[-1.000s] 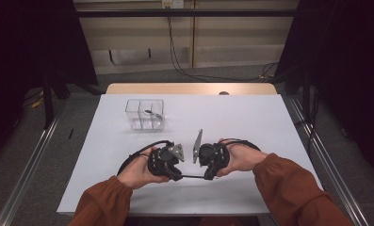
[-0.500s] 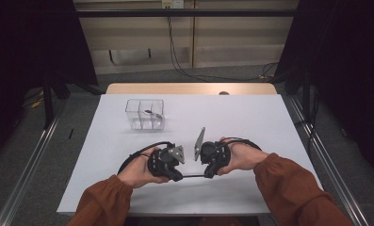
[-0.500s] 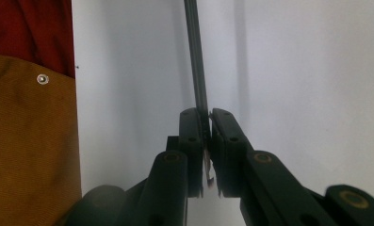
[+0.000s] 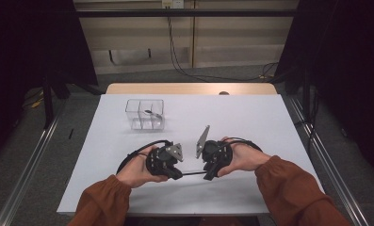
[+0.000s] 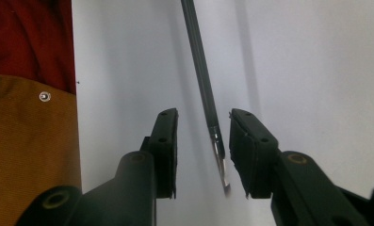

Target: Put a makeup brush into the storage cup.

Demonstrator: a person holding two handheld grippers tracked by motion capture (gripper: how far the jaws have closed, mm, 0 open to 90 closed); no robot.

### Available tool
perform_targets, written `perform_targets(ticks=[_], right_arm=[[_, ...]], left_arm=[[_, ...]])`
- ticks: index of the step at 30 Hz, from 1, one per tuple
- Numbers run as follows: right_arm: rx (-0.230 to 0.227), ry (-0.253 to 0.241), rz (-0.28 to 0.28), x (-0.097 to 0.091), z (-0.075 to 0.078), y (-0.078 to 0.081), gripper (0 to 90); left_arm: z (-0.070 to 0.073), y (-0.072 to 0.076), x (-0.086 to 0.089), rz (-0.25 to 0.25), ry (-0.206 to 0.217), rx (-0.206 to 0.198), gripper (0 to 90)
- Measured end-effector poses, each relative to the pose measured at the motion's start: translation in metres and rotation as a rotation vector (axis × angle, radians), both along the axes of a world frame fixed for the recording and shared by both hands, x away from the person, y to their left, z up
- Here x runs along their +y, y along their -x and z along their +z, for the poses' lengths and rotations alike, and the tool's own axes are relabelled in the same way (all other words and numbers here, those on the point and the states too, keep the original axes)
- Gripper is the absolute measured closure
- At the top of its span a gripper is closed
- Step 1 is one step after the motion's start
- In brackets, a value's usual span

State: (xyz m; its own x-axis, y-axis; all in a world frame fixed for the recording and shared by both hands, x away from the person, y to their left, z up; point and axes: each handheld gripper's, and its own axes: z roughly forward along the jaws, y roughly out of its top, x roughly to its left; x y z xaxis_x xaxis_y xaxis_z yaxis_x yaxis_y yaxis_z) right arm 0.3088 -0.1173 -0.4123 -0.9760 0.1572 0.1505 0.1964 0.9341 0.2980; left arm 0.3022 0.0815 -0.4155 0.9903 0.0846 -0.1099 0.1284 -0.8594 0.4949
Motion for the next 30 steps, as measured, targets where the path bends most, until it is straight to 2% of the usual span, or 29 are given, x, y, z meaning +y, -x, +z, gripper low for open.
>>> perform_targets(ticks=[3, 9, 10, 16, 21, 22, 30], right_arm=[[-0.018, -0.015, -0.022, -0.003, -0.001, -0.002, 54.0], [-0.010, -0.026, -0.064, -0.009, -0.001, -0.001, 40.2], [-0.020, -0.041, -0.058, -0.010, -0.002, -0.002, 37.5], [-0.048, -0.059, -0.108, -0.015, 0.001, -0.002, 24.9], [-0.060, -0.094, -0.114, -0.019, 0.001, -0.004, 19.3], [-0.052, -0.093, -0.126, -0.020, 0.002, -0.003, 18.0], [-0.072, -0.129, -0.180, -0.029, 0.001, -0.002, 10.2]], left_arm=[[-0.002, -0.002, 0.001, 0.002, -0.003, 0.018, 85.6], [-0.003, -0.001, 0.003, 0.007, 0.001, 0.023, 85.6], [-0.003, -0.001, 0.004, 0.010, 0.004, 0.021, 85.6], [0.000, 0.000, 0.008, 0.028, 0.032, 0.003, 85.5], [-0.002, -0.002, 0.012, 0.042, 0.037, 0.009, 85.5], [-0.002, -0.002, 0.013, 0.048, 0.038, 0.013, 85.6], [-0.001, -0.001, 0.020, 0.072, 0.057, 0.009, 85.6]])
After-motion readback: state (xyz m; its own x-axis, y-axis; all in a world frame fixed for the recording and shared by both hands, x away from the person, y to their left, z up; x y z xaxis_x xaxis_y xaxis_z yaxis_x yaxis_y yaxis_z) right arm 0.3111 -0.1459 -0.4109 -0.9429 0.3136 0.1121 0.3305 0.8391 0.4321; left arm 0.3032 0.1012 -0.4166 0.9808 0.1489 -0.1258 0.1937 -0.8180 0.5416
